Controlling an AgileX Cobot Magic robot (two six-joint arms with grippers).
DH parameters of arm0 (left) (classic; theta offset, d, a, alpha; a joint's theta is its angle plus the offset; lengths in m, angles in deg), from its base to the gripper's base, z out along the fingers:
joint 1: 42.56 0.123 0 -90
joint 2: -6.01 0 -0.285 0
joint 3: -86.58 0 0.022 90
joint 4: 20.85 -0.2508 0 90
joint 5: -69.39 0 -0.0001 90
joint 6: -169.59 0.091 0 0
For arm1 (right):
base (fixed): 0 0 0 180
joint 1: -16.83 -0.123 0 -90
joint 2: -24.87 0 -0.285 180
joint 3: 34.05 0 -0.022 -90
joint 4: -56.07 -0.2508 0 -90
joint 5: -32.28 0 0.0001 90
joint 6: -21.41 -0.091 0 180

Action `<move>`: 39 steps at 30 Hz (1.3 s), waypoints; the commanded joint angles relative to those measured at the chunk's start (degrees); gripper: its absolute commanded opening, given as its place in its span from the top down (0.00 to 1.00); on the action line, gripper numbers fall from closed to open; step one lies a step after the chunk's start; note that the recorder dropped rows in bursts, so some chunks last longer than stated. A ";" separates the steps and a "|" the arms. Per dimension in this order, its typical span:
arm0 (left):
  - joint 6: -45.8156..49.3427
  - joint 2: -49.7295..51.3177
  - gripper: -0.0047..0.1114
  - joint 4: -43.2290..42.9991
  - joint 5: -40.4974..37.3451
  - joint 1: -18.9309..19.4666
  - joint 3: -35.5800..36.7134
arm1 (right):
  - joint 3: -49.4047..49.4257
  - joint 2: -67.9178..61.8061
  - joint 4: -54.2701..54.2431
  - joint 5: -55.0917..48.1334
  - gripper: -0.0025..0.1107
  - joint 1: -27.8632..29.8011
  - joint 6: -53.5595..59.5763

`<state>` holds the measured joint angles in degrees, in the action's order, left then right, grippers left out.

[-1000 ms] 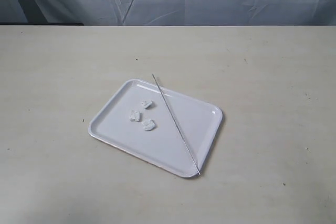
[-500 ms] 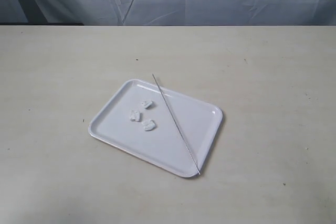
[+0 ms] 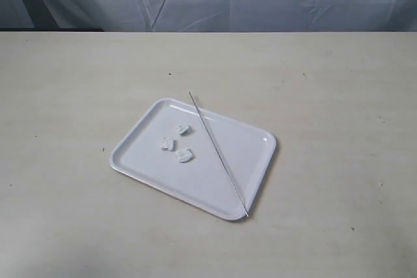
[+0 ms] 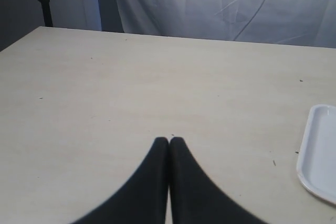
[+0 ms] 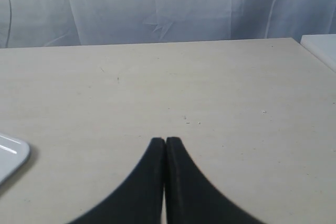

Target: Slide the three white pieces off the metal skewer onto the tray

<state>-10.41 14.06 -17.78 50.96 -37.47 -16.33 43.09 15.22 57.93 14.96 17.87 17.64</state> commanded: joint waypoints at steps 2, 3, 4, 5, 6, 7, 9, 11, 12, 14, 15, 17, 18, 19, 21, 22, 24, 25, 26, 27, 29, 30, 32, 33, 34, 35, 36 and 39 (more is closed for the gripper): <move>0.00 -0.26 0.96 -0.53 0.66 -0.04 0.12 | 0.08 0.35 0.19 0.20 0.98 0.01 0.29; 0.00 -0.26 0.96 -0.53 0.66 -0.04 0.12 | 0.08 0.35 0.23 0.20 0.98 0.01 0.29; 0.00 -0.26 0.96 -0.53 0.66 -0.04 0.12 | 0.08 0.35 0.23 0.20 0.98 0.01 0.29; 0.00 -0.26 0.96 -0.53 0.66 -0.04 0.12 | 0.08 0.35 0.23 0.20 0.98 0.01 0.29; 0.00 -0.26 0.96 -0.53 0.66 -0.04 0.12 | 0.08 0.35 0.14 0.31 0.98 0.01 0.29; 0.00 -0.26 0.96 -0.53 0.66 -0.04 0.12 | 0.08 0.35 0.14 0.31 0.98 0.01 0.29; 0.00 -0.26 0.96 -0.53 0.66 -0.04 0.12 | 0.08 0.35 0.14 0.31 0.98 0.01 0.29; 0.00 -0.26 0.96 -0.53 0.66 -0.04 0.12 | 0.08 0.35 0.14 0.31 0.98 0.01 0.29; 0.00 -0.26 0.96 -0.53 0.66 -0.04 0.12 | 0.08 0.35 0.14 0.31 0.98 0.01 0.29; 0.00 -0.26 0.96 -0.53 0.66 -0.04 0.12 | 0.08 0.35 0.14 0.31 0.98 0.01 0.29; 0.00 -0.26 0.96 -0.53 0.66 -0.04 0.12 | 0.08 0.35 0.14 0.31 0.98 0.01 0.29; 0.00 -0.26 0.96 -0.53 0.66 -0.04 0.12 | 0.08 0.35 0.14 0.31 0.98 0.01 0.29; 0.00 -0.26 0.96 -0.53 0.66 -0.04 0.12 | 0.08 0.35 0.14 0.31 0.98 0.01 0.29; 0.00 -0.26 0.96 -0.53 0.66 -0.04 0.12 | 0.08 0.35 0.14 0.31 0.98 0.01 0.29; 0.00 -0.26 0.96 -0.53 0.66 -0.04 0.12 | 0.08 0.35 0.14 0.31 0.98 0.01 0.29; 0.00 -0.26 0.96 -0.53 0.66 -0.04 0.12 | 0.08 0.35 0.14 0.31 0.98 0.01 0.29; 0.00 -0.26 0.96 -0.53 0.66 -0.04 0.12 | 0.08 0.35 0.14 0.31 0.98 0.01 0.29; 0.00 -0.26 0.96 -0.53 0.66 -0.04 0.12 | 0.08 0.35 0.14 0.31 0.98 0.01 0.29; 0.00 -0.26 0.96 -0.53 0.66 -0.04 0.12 | 0.08 0.35 0.14 0.31 0.98 0.01 0.29; 0.00 -0.26 0.96 -0.53 0.66 -0.04 0.12 | 0.08 0.35 -0.37 0.04 0.98 0.01 0.29; 0.00 -0.26 0.96 -0.53 0.66 -0.04 0.12 | 0.08 0.35 -0.88 0.04 0.98 0.01 0.29; 0.00 -0.26 0.96 -0.53 0.66 -0.04 0.12 | 0.08 0.35 -0.88 0.04 0.98 0.01 0.29; 0.00 -0.26 0.96 -0.53 0.66 -0.04 0.12 | 0.08 0.35 -0.88 0.04 0.98 0.01 0.29; 0.00 -0.26 0.96 -0.53 0.66 -0.04 0.12 | 0.08 0.35 -0.88 0.04 0.98 0.01 0.29; 0.00 -0.26 0.96 -0.53 0.66 -0.04 0.12 | 0.08 0.35 -0.88 0.04 0.98 0.01 0.29; 0.00 -0.26 0.96 -0.53 0.66 -0.04 0.12 | 0.08 0.35 -0.88 0.04 0.98 0.01 0.29; 0.00 -0.26 0.96 -0.53 0.66 -0.04 0.12 | 0.08 0.35 -0.88 0.04 0.98 0.01 0.29; 0.00 -0.26 0.96 -0.53 0.66 -0.04 0.12 | 0.08 0.35 -0.88 0.04 0.98 0.01 0.29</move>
<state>-10.41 14.06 -18.14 51.05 -37.47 -16.33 43.09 15.22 57.09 14.84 17.87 17.78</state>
